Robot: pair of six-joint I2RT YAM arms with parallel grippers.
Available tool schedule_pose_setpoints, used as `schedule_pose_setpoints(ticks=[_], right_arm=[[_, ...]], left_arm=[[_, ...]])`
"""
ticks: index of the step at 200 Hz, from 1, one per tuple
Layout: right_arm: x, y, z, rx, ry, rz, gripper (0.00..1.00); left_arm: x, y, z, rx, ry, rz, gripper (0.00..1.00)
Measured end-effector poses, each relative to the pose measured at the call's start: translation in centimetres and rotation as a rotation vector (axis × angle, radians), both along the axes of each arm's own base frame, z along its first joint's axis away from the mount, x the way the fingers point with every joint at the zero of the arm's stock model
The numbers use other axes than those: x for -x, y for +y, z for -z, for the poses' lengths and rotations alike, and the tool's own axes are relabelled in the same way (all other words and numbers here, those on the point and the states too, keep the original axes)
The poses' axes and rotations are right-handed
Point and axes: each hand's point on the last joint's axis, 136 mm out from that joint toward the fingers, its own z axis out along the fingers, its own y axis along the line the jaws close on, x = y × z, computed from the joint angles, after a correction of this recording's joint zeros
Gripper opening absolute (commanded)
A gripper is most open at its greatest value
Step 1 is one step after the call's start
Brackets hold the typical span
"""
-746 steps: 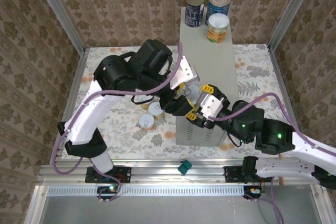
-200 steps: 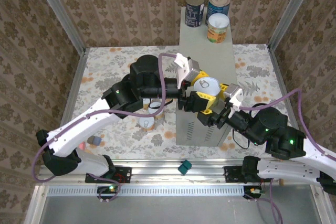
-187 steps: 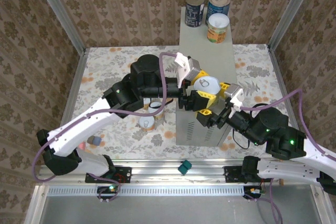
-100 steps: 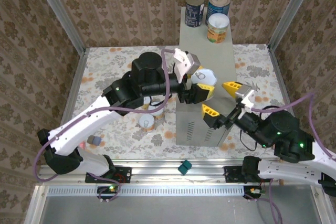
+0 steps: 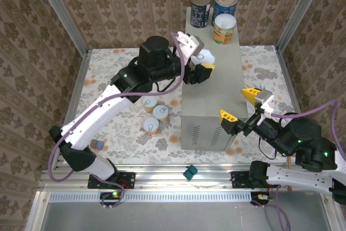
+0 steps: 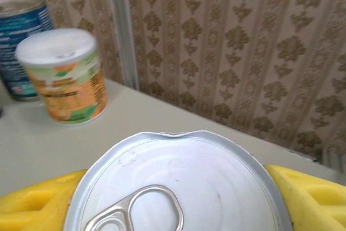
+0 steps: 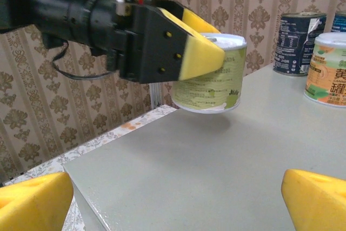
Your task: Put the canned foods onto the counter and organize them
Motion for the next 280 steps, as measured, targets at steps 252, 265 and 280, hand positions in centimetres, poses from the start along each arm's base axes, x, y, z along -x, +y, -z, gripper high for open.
schedule_pose_setpoints(ticks=[252,265,280], right_arm=[[0.1,-1.0,0.1,0.003,0.015,0.022,1.0],[0.1,-1.0,0.1,0.003,0.015,0.023,1.0],[0.0,-1.1,0.1,0.003,0.015,0.025,1.0]], left_arm=[[-16.0,-1.8,3.0,0.154,-0.095,-0.066,0.62],[-16.5,-1.9,3.0,0.157,-0.096,-0.067,0.63],[-16.9,-2.1,3.0,0.159,-0.099,-0.067,0.63]])
